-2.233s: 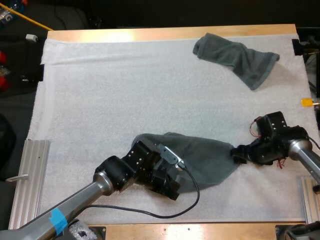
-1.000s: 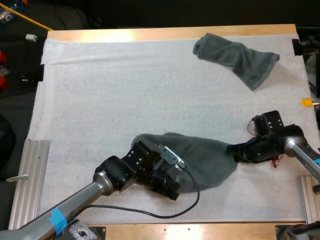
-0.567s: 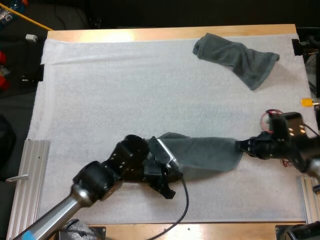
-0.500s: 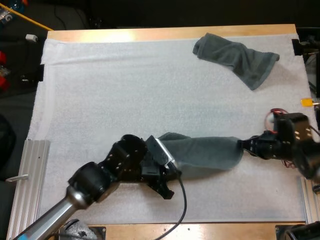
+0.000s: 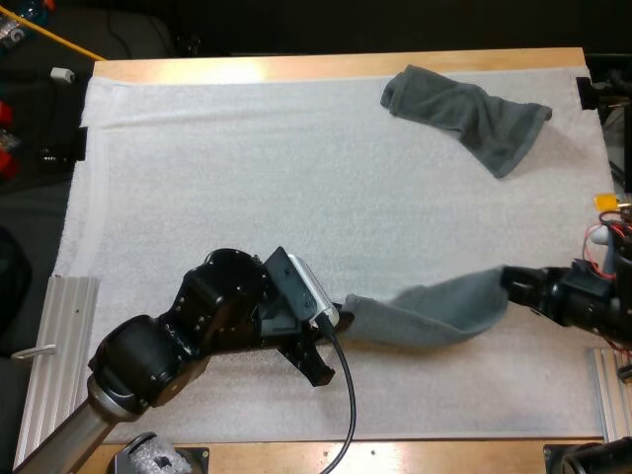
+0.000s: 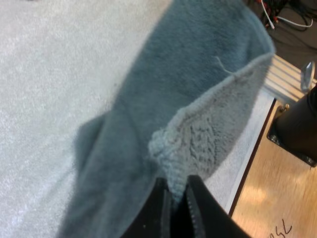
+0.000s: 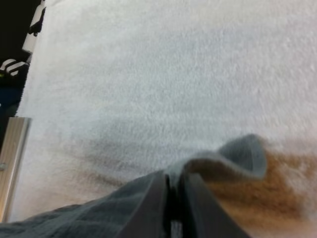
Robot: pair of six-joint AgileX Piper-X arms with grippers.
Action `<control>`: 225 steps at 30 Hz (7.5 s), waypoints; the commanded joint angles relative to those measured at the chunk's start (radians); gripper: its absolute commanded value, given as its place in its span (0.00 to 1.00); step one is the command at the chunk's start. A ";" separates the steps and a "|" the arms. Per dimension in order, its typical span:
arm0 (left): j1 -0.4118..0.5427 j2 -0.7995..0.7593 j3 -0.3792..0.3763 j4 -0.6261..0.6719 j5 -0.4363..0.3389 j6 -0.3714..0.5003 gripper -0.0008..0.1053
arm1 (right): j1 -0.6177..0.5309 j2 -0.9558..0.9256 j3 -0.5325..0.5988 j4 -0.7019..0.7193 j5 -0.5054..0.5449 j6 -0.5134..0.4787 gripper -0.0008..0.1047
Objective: Pick towel from pile, fold and stack
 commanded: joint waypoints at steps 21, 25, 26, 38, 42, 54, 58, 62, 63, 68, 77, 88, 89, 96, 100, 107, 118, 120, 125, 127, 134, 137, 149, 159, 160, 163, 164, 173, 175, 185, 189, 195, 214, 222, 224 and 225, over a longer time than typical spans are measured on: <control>-0.005 -0.035 -0.012 0.084 -0.213 0.096 0.01 | -0.001 -0.064 -0.120 0.217 0.029 0.004 0.01; -0.005 -0.023 -0.012 0.009 -0.334 0.116 0.01 | -0.001 -0.019 -0.113 0.134 0.045 0.004 0.01; -0.004 -0.014 -0.012 -0.001 -0.342 0.119 0.01 | -0.001 0.001 -0.113 0.115 0.045 0.004 0.01; 0.188 0.239 -0.012 -0.213 -0.336 0.152 0.01 | -0.001 0.442 -0.114 -0.250 0.052 0.039 0.01; 0.265 0.332 -0.012 -0.301 -0.302 0.163 0.01 | -0.001 0.566 -0.114 -0.355 0.060 0.113 0.01; 0.389 0.550 -0.012 -0.487 -0.295 0.163 0.01 | -0.001 0.776 -0.114 -0.520 0.114 0.235 0.01; 0.394 0.575 -0.012 -0.549 -0.295 0.163 0.01 | -0.001 0.791 -0.114 -0.571 0.167 0.291 0.01; 0.395 0.575 -0.012 -0.603 -0.295 0.163 0.03 | -0.001 0.791 -0.114 -0.623 0.191 0.293 0.05; 0.396 0.575 -0.012 -0.616 -0.295 0.163 0.07 | -0.001 0.791 -0.114 -0.633 0.196 0.296 0.11; 0.396 0.574 -0.013 -0.643 -0.295 0.163 0.46 | -0.001 0.791 -0.114 -0.691 0.185 0.293 0.57; 0.396 0.473 -0.015 -0.532 -0.297 0.155 0.57 | -0.001 0.699 -0.115 -0.658 0.145 0.126 0.65; 0.396 0.222 -0.015 -0.265 -0.292 0.155 0.54 | -0.001 0.472 -0.115 -0.339 0.149 -0.030 0.65; 0.396 0.207 -0.015 -0.241 -0.286 0.155 0.54 | -0.001 0.458 -0.115 -0.314 0.149 -0.035 0.65; 0.396 0.069 -0.015 -0.015 -0.191 0.146 0.62 | -0.001 0.302 -0.115 -0.116 0.149 -0.057 0.65; 0.394 0.003 -0.015 0.108 -0.111 0.140 0.62 | -0.001 0.216 -0.115 -0.001 0.149 -0.073 0.65; 0.394 -0.066 -0.015 0.279 -0.109 0.140 0.62 | -0.001 0.089 -0.095 0.100 0.156 -0.072 0.65; 0.394 -0.118 0.108 0.337 -0.109 0.137 0.62 | -0.001 -0.005 0.133 0.099 0.156 -0.064 0.65; 0.394 -0.118 0.143 0.334 -0.109 0.134 0.62 | -0.001 0.005 0.182 0.057 0.156 -0.064 0.65; 0.394 -0.118 0.232 0.305 -0.109 0.128 0.62 | -0.001 0.031 0.295 -0.085 0.151 -0.003 0.65; 0.394 -0.118 0.270 0.287 -0.109 0.125 0.62 | -0.001 0.052 0.341 -0.159 0.142 0.019 0.65; 0.394 -0.118 0.345 0.241 -0.090 0.087 0.62 | -0.001 0.161 0.431 -0.345 0.074 0.109 0.65; 0.394 -0.118 0.355 0.225 -0.060 0.078 0.62 | -0.001 0.231 0.446 -0.405 0.065 0.126 0.65; 0.394 -0.118 0.354 0.196 -0.049 0.057 0.62 | -0.001 0.511 0.447 -0.538 -0.038 0.171 0.50; 0.394 -0.118 0.354 0.196 -0.049 0.057 0.62 | -0.001 0.637 0.447 -0.686 -0.100 0.290 0.45; 0.394 -0.118 0.354 0.196 -0.049 0.057 0.62 | -0.001 0.645 0.447 -0.702 -0.108 0.301 0.45; 0.394 -0.118 0.354 0.196 -0.049 0.057 0.62 | -0.001 0.668 0.447 -0.713 -0.108 0.328 0.45; 0.394 -0.118 0.354 0.196 -0.049 0.057 0.62 | -0.001 0.673 0.447 -0.713 -0.109 0.330 0.45; 0.394 -0.118 0.354 0.176 -0.049 0.057 0.62 | -0.001 0.727 0.447 -0.717 -0.152 0.337 0.45; 0.394 -0.118 0.354 0.170 -0.049 0.052 0.62 | -0.001 0.727 0.447 -0.717 -0.152 0.337 0.38; 0.394 -0.118 0.354 0.128 -0.048 0.049 0.62 | -0.001 0.685 0.447 -0.667 -0.137 0.282 0.01; 0.394 -0.118 0.354 0.054 -0.028 0.037 0.62 | -0.001 0.632 0.447 -0.584 -0.079 0.224 0.01; 0.394 -0.098 0.354 0.000 0.011 -0.035 0.62 | -0.001 0.582 0.447 -0.540 -0.063 0.203 0.01; 0.394 0.390 0.354 -0.220 0.117 -0.181 0.62 | -0.001 0.574 0.447 -0.522 -0.063 0.203 0.01; 0.394 0.540 0.352 -0.298 0.160 -0.194 0.62 | -0.001 0.574 0.447 -0.521 -0.063 0.203 0.01; 0.394 0.564 0.352 -0.313 0.163 -0.209 0.62 | -0.001 0.574 0.447 -0.521 -0.063 0.203 0.01; 0.394 0.579 0.352 -0.324 0.163 -0.216 0.62 | -0.001 0.574 0.447 -0.521 -0.063 0.203 0.01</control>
